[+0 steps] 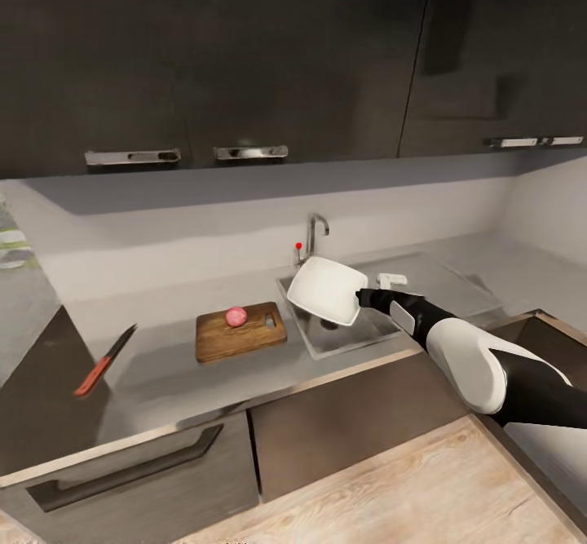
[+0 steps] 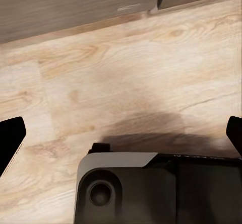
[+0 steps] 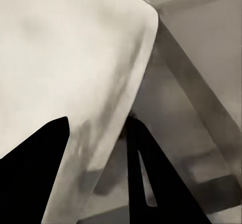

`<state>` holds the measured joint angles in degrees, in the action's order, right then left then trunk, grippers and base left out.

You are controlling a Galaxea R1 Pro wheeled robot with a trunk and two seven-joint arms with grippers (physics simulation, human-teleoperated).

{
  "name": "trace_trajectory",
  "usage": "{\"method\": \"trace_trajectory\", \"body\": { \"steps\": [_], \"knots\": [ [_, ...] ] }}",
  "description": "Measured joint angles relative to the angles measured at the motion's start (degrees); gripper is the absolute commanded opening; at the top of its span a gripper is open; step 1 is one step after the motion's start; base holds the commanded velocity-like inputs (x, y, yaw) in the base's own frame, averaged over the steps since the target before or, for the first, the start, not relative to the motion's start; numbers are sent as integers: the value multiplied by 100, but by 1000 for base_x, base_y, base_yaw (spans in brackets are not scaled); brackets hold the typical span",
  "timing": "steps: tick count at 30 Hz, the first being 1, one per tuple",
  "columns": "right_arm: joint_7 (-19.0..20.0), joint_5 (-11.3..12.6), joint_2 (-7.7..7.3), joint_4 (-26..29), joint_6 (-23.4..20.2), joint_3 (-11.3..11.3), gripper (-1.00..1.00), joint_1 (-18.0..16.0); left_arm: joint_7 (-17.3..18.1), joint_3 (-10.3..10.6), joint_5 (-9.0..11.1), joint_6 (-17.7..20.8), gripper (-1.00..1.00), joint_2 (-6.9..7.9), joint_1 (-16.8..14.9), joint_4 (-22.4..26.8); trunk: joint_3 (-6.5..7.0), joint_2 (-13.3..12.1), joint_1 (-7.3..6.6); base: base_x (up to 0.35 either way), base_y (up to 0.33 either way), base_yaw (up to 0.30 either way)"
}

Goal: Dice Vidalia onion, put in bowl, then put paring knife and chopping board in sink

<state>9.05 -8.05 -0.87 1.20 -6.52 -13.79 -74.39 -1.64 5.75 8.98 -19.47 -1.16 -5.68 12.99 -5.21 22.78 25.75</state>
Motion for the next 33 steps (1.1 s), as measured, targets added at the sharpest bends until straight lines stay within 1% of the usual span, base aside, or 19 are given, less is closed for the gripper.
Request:
{"method": "trace_trajectory", "body": {
  "steps": [13, 33],
  "knots": [
    [9, 0, 0, 0, 0, -1, -100, -1, 0, 0, -1, 0, 100, 0, 0, -1, -63, 0, 0, 0, 300, 147],
    [18, 0, -1, 0, 0, -1, -100, -1, 0, 0, -1, 0, 100, 0, -2, -2, -66, 1, 0, 0, 295, 3]
  ]
}}
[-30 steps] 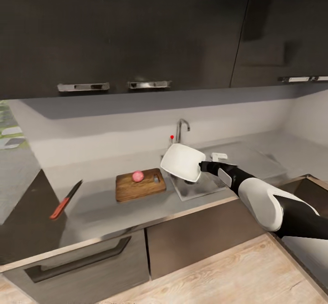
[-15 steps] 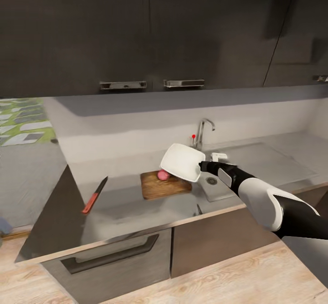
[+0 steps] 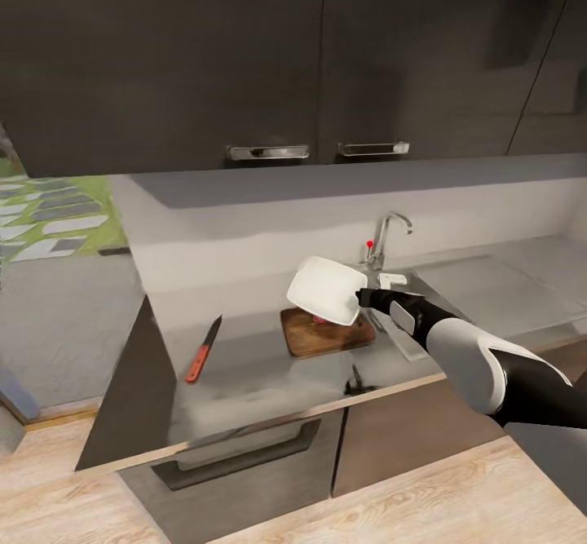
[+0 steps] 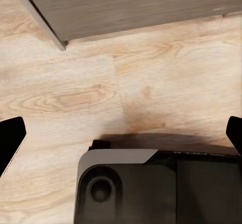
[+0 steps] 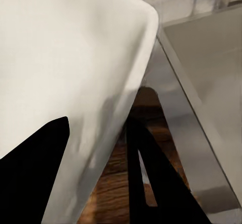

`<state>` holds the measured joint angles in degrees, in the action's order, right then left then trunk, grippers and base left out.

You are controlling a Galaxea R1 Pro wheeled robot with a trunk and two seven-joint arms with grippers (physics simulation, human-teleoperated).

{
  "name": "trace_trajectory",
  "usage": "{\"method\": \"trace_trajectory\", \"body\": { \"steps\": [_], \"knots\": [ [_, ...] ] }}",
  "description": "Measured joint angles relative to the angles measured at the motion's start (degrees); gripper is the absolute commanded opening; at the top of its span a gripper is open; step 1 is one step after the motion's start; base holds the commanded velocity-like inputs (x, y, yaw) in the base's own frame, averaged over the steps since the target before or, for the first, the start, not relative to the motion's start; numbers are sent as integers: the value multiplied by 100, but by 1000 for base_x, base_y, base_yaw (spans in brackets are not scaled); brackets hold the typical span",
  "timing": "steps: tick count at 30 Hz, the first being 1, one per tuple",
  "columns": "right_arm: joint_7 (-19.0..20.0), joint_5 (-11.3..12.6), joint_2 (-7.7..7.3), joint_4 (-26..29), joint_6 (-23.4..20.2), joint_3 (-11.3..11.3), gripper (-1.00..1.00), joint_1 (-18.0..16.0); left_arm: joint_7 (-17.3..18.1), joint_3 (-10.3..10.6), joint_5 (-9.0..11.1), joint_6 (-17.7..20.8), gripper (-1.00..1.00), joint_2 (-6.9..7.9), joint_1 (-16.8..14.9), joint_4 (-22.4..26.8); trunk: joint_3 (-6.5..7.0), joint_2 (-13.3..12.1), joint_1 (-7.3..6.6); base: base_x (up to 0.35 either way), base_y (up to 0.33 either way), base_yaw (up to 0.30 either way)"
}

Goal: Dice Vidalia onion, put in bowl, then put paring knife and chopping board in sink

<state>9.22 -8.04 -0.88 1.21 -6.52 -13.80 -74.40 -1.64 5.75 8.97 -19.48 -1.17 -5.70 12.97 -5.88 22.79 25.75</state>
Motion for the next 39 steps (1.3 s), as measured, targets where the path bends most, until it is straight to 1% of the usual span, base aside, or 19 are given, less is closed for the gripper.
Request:
{"method": "trace_trajectory", "body": {
  "steps": [11, 30, 36, 39],
  "knots": [
    [-1, 0, 0, 0, 0, 0, -100, 0, 1, 0, -1, 0, 100, 0, 3, 0, 0, 0, 0, 0, 93, 0],
    [0, 0, 6, 0, 0, 0, -100, 0, 3, 0, 0, 0, 100, 0, 3, 0, 0, 0, 0, 0, 289, 1],
    [-8, 0, 48, 0, 4, 0, -100, 0, 1, 0, 2, 0, 100, 0, 0, 2, -6, 0, 0, 0, 290, 136],
    [-10, 0, 53, -1, 7, 2, -100, 2, 1, 0, 2, 1, 100, 0, 3, 2, -12, 0, 0, 0, 154, 230]
  ]
}}
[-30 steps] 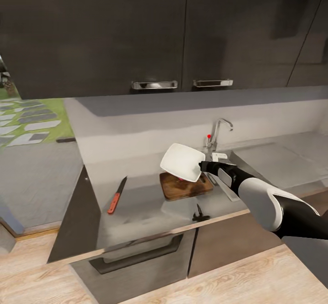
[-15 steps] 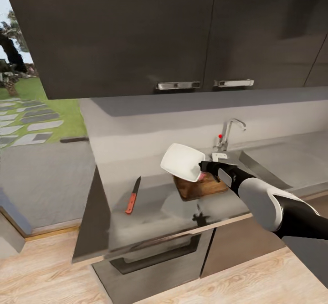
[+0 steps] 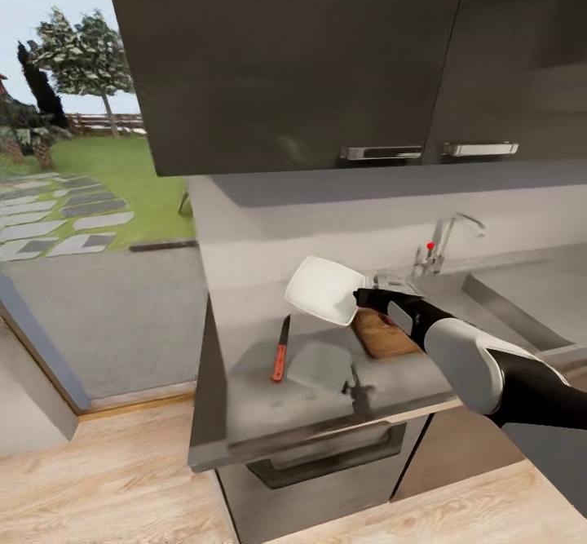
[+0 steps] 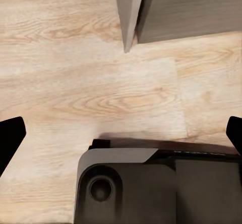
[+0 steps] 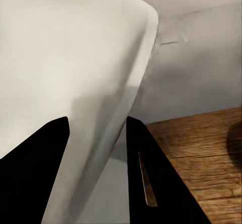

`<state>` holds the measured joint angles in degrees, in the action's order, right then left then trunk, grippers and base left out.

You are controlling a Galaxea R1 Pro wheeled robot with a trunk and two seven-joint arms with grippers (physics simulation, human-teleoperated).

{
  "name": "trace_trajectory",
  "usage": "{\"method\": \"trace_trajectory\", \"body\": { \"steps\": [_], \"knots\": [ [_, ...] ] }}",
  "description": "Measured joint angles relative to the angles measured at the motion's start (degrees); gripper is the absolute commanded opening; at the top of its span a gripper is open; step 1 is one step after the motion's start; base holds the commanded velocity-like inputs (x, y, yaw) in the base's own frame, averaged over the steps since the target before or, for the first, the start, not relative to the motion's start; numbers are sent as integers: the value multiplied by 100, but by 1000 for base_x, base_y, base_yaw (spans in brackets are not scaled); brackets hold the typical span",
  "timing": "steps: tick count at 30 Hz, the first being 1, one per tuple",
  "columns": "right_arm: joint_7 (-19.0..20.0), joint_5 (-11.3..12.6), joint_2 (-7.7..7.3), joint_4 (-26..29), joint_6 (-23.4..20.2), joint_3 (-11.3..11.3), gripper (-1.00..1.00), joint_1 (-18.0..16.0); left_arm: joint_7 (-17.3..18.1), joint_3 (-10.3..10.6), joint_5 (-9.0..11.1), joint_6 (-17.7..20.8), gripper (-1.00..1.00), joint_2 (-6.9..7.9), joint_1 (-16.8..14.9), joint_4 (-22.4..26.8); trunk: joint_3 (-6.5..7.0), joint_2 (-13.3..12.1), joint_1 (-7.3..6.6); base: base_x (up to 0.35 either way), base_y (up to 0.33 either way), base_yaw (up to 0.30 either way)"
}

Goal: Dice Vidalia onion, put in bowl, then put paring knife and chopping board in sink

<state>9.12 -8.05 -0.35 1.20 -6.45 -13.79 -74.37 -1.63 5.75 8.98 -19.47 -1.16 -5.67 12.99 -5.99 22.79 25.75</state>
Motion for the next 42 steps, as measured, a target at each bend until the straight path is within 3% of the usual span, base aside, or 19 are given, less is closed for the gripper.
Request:
{"method": "trace_trajectory", "body": {
  "steps": [26, 42],
  "knots": [
    [-3, -1, 2, -1, -6, 1, -100, -2, -2, 0, -3, 1, 100, 0, -5, 0, -94, 1, 0, 0, 6, 254],
    [-10, 0, 1, 0, -8, 0, -100, -3, 0, 0, -4, 0, 100, 0, -2, -3, -133, 1, 0, 0, 0, 29]
  ]
}}
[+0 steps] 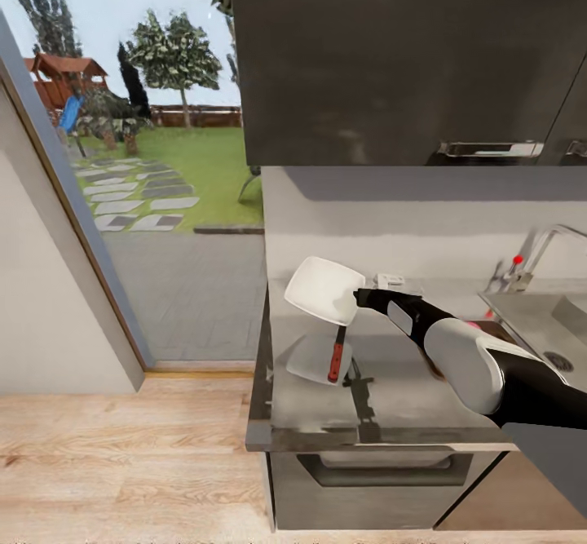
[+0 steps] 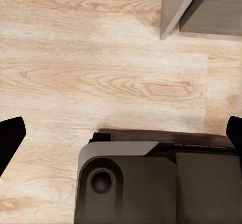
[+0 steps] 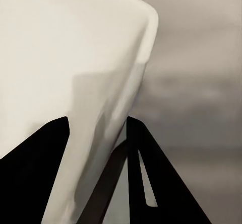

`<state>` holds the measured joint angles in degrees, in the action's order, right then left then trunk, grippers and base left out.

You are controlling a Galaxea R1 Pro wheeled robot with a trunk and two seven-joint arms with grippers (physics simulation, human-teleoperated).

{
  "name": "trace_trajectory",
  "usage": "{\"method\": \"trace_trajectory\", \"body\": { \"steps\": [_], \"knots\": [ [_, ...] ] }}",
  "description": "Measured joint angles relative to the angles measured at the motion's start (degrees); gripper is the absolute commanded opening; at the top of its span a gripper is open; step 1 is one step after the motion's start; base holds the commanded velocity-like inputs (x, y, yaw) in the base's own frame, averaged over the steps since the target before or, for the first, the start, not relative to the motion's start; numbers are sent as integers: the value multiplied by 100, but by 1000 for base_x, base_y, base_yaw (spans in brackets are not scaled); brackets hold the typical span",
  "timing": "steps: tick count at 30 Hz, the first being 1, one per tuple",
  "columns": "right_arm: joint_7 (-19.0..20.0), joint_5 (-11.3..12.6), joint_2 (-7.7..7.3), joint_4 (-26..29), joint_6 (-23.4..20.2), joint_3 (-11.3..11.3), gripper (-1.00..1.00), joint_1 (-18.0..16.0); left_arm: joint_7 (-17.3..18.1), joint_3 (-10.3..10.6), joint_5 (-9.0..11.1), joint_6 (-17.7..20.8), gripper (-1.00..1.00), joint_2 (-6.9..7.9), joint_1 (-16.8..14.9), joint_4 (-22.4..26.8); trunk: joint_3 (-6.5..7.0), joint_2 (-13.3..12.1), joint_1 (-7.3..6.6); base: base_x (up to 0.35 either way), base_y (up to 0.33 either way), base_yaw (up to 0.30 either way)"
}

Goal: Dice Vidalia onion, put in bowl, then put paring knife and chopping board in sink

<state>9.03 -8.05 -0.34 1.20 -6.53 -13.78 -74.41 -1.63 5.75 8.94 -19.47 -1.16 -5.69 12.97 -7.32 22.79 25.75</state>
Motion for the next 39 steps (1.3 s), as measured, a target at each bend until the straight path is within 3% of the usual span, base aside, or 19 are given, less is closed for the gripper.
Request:
{"method": "trace_trajectory", "body": {
  "steps": [25, 39],
  "knots": [
    [-9, 0, 18, 0, 0, -1, -100, 0, -2, 0, 0, 0, 100, 0, -3, 0, -215, 1, 0, 52, 80, 0],
    [-9, 0, 18, 0, 0, -1, -100, 0, 2, 0, 0, 0, 100, 0, -2, -1, -245, 1, 0, 14, 4, 0]
  ]
}}
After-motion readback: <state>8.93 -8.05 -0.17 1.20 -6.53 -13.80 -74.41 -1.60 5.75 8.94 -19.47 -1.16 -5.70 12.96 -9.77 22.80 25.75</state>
